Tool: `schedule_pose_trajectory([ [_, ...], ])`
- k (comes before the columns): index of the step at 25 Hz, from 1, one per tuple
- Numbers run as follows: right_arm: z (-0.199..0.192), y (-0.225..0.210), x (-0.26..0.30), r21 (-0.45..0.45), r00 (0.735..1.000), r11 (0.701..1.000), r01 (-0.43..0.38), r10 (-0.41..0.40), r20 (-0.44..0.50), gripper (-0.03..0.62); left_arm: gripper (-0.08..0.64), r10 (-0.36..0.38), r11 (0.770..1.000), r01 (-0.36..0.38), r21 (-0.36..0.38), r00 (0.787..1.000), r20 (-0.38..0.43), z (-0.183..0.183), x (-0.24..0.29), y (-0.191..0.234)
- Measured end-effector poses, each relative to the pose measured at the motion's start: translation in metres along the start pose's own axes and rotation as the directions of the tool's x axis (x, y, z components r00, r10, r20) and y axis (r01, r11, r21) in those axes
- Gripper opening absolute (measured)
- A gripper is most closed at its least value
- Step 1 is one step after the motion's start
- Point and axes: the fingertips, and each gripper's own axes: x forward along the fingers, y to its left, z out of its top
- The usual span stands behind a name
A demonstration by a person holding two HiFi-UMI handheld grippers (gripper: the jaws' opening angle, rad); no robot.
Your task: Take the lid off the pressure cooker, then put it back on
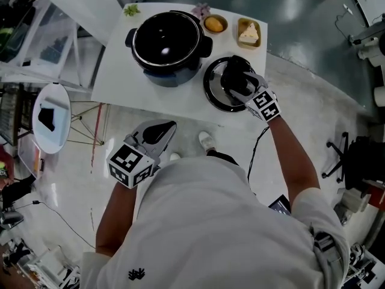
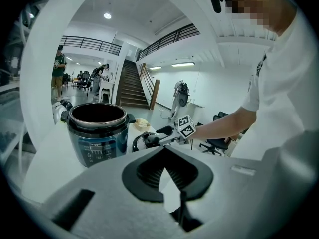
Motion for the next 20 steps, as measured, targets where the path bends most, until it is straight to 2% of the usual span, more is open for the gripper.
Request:
schedule_pose_trajectory([
  [14, -0.016, -0.003, 0.039, -0.042, 0.986, 0.986, -0.164, 0.163, -0.024, 0.339, 0.008, 0.064, 0.997, -0.065, -0.036, 0.998, -0.028, 0.01, 0.033, 0.003],
  [20, -0.018, -0.002, 0.042, -0.021, 0.976, 0.976, -0.217, 0.218, 0.002, 0.294, 0.008, 0.099, 0.993, -0.1, -0.059, 0.995, -0.024, 0.008, 0.036, 0.007],
])
